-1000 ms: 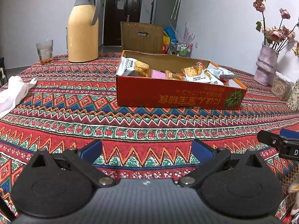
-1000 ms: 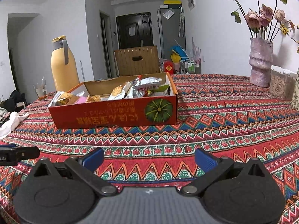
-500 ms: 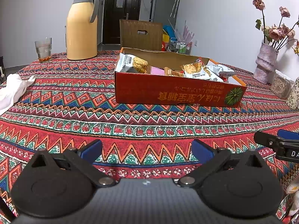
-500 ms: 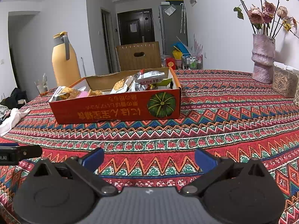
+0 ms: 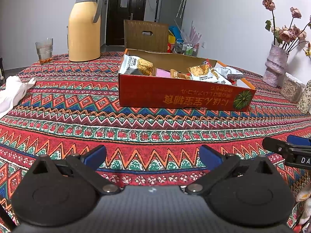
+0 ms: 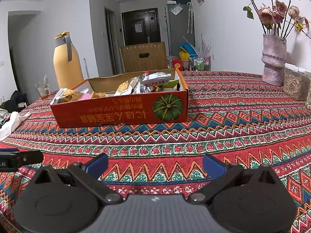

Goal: Organize snacks

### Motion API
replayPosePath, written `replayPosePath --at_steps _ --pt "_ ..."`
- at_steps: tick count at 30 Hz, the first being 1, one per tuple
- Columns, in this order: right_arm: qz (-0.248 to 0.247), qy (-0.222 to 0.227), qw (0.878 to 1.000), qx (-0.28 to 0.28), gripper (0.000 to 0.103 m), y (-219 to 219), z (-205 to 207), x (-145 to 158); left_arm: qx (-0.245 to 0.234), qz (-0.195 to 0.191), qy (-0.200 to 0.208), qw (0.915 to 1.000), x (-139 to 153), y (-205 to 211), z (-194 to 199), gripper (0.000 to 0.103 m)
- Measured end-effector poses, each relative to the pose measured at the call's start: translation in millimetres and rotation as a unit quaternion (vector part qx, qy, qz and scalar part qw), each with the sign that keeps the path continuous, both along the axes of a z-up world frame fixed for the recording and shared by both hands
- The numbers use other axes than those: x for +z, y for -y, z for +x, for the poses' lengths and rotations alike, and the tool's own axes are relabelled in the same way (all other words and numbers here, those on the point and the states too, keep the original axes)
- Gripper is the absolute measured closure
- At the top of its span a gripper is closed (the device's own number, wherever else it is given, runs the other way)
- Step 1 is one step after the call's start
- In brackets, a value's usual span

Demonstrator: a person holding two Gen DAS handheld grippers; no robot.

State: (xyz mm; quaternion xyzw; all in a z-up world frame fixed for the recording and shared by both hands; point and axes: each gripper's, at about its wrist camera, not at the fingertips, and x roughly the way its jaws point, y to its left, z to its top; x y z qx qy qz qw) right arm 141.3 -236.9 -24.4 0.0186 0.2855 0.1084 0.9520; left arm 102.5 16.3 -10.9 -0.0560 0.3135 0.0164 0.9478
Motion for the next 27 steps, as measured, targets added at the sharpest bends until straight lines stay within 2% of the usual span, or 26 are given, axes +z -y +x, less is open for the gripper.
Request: replayPosePath --at_steps 27 --pt "-0.001 0.001 1.0 0.001 0.0 -0.1 -2.0 0.6 -0.001 -0.004 0.001 1.0 1.1 -0.1 -3.2 0.0"
